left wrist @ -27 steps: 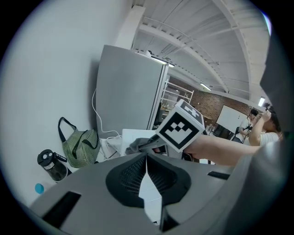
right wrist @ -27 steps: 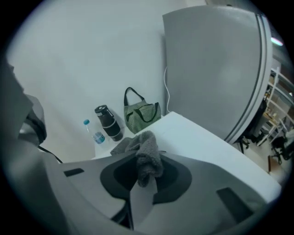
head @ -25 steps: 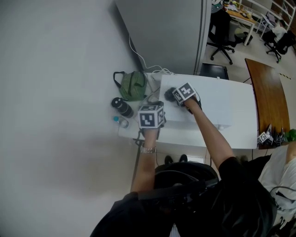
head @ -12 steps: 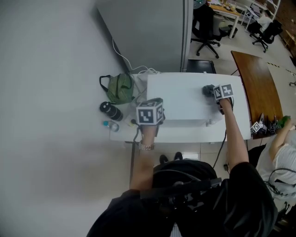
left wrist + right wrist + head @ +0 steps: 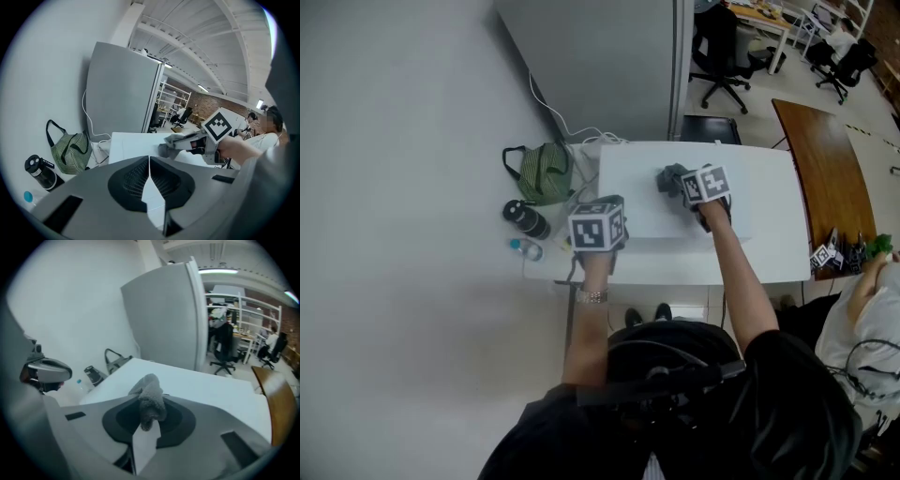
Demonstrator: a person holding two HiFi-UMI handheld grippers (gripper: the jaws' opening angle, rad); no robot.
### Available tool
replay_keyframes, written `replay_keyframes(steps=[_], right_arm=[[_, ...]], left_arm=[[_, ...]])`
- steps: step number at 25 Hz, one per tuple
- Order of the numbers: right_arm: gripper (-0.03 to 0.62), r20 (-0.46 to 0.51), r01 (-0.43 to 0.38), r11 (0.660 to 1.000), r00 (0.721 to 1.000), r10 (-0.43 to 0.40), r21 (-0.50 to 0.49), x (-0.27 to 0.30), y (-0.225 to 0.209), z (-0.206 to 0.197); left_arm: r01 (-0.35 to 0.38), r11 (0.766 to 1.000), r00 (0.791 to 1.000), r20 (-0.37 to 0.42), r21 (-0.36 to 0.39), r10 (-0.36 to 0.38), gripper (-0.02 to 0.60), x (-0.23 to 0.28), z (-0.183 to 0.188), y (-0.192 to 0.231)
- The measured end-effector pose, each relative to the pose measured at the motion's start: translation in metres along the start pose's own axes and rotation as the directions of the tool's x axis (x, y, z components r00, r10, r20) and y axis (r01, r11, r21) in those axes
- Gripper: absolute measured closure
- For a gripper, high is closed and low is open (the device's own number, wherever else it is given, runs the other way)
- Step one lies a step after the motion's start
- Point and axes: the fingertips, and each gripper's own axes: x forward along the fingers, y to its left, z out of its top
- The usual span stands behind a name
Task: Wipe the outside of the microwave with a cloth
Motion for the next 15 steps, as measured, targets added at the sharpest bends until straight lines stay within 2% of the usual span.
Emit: replay_keyframes(steps=[2,4,7,11,15], right_arm=[[0.534,0.005,-0.113,0.990,0.993,0.114,-0.089,0.029,0.070,0.020],[0.534,-0.094,-0.207,0.970,0.976,0.196,-0.130,0.055,0.126,0.009],[0.533,-0.188,-0.245,0.954,0.959,0.212,-0.174,0.080,0.170,0.001],[0.533,-0.237,-0.214,0.953,0.958,0.162,-0.214,0.096,0.166,-0.009],[0.531,-0.248,-0.171,0.975,0.960,0.131,-0.145,0.081,0.127,-0.023]], left_arm=[[-0.022,1.000,1.000,-0.001,-0.003,0.022,0.574,-0.008,-0.002,0.007],[-0.048,0.999,0.999,0.000,-0.012,0.048,0.574,-0.018,-0.006,0.016],[-0.090,0.996,0.996,0.002,-0.024,0.090,0.574,-0.032,-0.009,0.033],[-0.133,0.990,0.991,0.004,-0.039,0.133,0.574,-0.046,-0.011,0.050],[-0.141,0.989,0.990,0.007,-0.044,0.141,0.574,-0.050,-0.012,0.051]])
